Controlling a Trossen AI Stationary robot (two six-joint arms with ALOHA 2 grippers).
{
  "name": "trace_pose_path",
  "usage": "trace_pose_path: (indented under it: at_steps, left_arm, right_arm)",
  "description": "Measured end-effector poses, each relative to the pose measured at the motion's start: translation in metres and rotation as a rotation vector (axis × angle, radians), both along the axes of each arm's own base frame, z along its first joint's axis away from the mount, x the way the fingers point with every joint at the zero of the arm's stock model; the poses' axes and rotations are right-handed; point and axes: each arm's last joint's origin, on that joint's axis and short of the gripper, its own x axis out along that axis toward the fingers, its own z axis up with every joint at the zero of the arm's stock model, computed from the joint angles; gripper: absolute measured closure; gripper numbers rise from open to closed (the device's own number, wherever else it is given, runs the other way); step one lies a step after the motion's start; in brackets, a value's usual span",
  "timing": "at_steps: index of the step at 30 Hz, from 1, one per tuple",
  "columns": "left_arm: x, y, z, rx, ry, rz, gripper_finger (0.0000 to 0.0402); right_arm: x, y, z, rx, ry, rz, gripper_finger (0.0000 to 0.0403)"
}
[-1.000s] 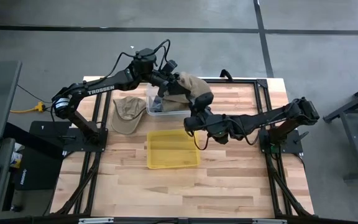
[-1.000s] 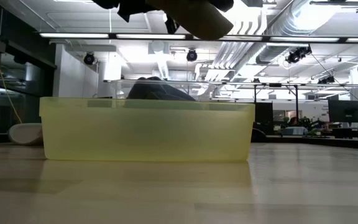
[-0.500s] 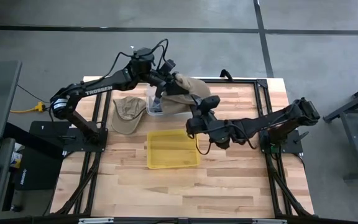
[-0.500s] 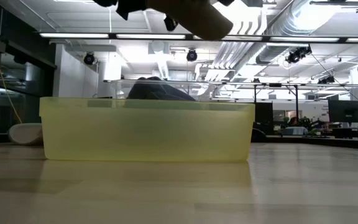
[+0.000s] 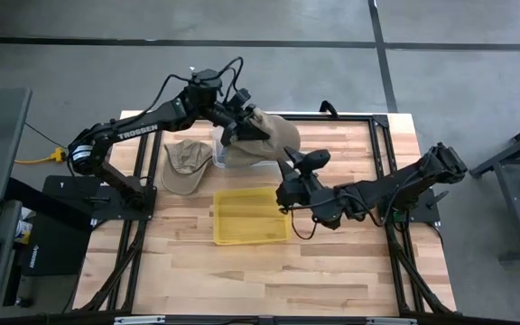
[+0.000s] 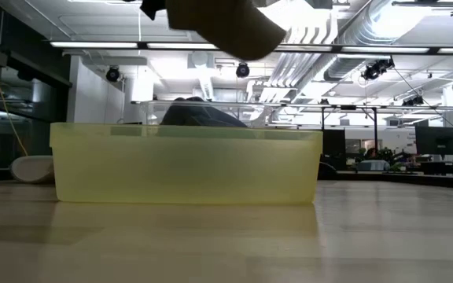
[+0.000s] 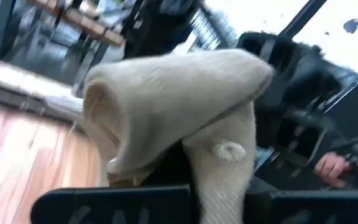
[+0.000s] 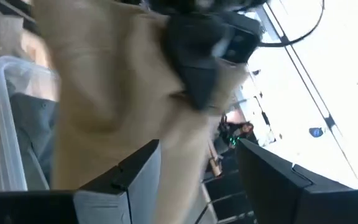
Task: Pick & Place hat
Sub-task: Put the right brown cap into the yellow bin
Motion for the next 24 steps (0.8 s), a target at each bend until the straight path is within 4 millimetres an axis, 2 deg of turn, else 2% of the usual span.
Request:
trace_pose_path:
  at_steps: [4, 9, 16, 19, 24]
  left_arm:
    - [-0.006, -0.003, 0.001, 0.051, 0.01, -0.002, 0.0401]
    - [-0.012, -0.007, -0.001, 0.125, 0.022, -0.019, 0.0401]
    - [-0.016, -0.022, 0.001, 0.23, 0.002, -0.074, 0.0401]
    - [-0.014, -0.027, -0.004, 0.29, 0.025, -0.066, 0.0401]
    - [-0.014, -0.036, -0.006, 0.39, 0.072, -0.033, 0.0401]
  right_arm:
    - [-0.009, 0.003, 0.008, 0.052, -0.099, -0.037, 0.0198]
    - [-0.026, 0.0, 0.027, 0.173, -0.306, -0.043, 0.0197]
    - [-0.052, -0.014, 0.057, 0.367, -0.541, 0.122, 0.0198]
    - [-0.06, -0.025, 0.06, 0.484, -0.575, 0.222, 0.0197]
    - [-0.066, -0.056, 0.047, 0.786, -0.496, 0.335, 0.0202]
